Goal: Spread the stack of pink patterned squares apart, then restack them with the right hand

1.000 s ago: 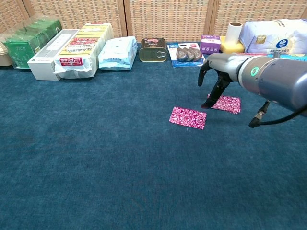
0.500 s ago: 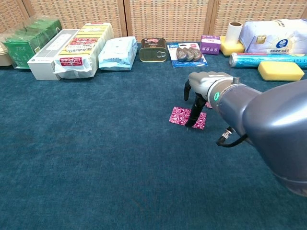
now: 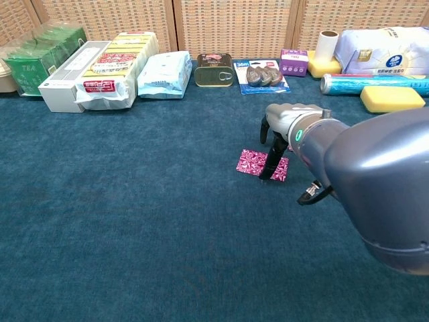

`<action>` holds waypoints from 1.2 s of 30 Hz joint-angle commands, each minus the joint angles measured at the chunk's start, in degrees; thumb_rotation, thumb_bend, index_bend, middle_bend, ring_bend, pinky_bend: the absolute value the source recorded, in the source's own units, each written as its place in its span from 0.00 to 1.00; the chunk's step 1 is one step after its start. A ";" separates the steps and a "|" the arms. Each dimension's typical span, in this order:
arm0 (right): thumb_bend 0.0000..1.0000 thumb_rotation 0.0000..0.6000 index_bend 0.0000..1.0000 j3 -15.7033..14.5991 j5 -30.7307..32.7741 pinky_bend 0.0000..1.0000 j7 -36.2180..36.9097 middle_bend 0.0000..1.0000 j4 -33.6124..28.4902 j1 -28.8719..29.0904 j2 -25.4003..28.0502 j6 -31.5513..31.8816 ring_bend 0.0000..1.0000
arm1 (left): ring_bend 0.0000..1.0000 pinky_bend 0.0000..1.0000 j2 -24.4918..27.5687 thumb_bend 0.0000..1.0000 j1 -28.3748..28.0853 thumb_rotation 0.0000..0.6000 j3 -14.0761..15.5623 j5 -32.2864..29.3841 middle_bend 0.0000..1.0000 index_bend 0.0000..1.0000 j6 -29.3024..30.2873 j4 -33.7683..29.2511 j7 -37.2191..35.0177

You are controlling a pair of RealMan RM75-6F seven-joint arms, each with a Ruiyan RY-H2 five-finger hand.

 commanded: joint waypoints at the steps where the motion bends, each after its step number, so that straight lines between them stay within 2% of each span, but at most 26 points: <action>1: 0.17 0.91 0.29 0.43 0.23 0.03 -0.36 0.00 0.47 -0.08 -0.49 0.33 0.00 | 0.00 0.06 -0.02 0.23 -0.01 1.00 0.01 0.01 0.00 0.00 -0.02 -0.01 0.04; 13: 0.17 0.91 0.29 0.74 -0.64 0.02 -0.99 0.00 2.34 -0.81 -1.95 -0.24 0.00 | 0.00 0.06 -0.01 0.23 -0.02 1.00 0.02 -0.01 0.00 0.00 -0.02 0.11 -0.13; 29: 0.18 0.91 0.38 0.30 -4.42 0.03 -0.13 0.00 4.39 -2.39 -3.58 -0.59 0.00 | 0.00 0.06 -0.08 0.23 0.03 1.00 0.07 -0.02 0.00 0.00 0.05 -0.06 0.09; 36: 0.25 0.92 0.40 0.78 -4.74 0.03 -0.06 0.00 4.39 -3.07 -3.73 -1.35 0.00 | 0.00 0.06 -0.04 0.23 0.04 1.00 0.10 0.15 0.00 0.00 0.10 0.07 -0.14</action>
